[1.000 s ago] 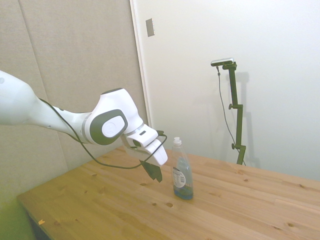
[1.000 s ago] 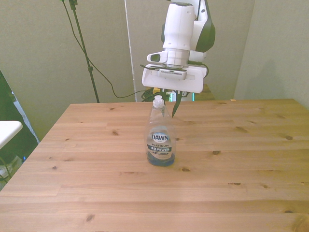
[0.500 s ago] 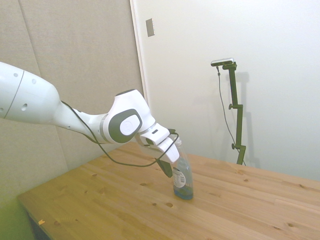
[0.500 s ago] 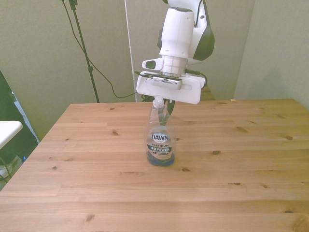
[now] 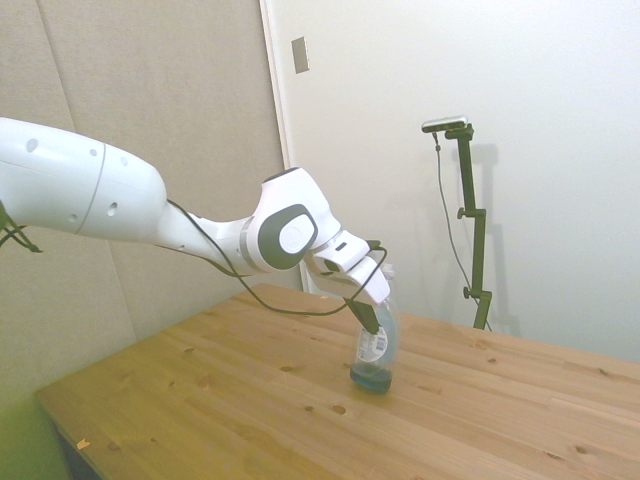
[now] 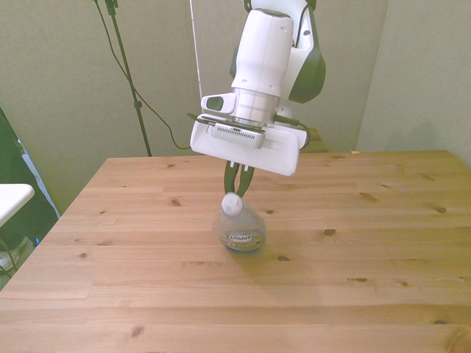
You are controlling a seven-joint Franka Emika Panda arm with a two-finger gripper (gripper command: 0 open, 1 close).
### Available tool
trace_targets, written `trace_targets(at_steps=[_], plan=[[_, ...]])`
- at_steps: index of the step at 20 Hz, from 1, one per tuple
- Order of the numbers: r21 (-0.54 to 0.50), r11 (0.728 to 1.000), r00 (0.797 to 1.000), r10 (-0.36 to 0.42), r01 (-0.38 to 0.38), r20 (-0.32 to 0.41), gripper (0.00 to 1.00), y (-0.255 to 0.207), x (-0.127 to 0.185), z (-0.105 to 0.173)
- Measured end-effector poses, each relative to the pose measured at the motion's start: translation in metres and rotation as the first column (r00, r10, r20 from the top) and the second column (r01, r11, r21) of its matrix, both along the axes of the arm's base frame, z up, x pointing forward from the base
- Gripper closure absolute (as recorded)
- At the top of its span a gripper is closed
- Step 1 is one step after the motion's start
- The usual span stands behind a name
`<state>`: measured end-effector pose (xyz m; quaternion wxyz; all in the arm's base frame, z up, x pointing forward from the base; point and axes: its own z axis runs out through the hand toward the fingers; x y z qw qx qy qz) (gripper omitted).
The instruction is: Knock down the dish soap
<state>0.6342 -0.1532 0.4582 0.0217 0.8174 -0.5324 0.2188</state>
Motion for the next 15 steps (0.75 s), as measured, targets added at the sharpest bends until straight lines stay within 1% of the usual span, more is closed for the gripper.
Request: trace_targets(at_steps=[2, 5, 11, 15], plan=[[-0.004, 1.0, 1.0, -0.003, 0.003, 0.01, 1.0, 0.0, 0.017, -0.003], [0.0, 1.0, 0.999, -0.013, 0.013, 0.029, 1.0, -0.001, 0.033, -0.003], [-0.02, 0.998, 0.996, -0.05, 0.051, 0.073, 1.0, -0.02, 0.059, 0.001], [-0.037, 0.997, 0.992, -0.069, 0.074, 0.109, 1.0, -0.031, 0.074, 0.009]])
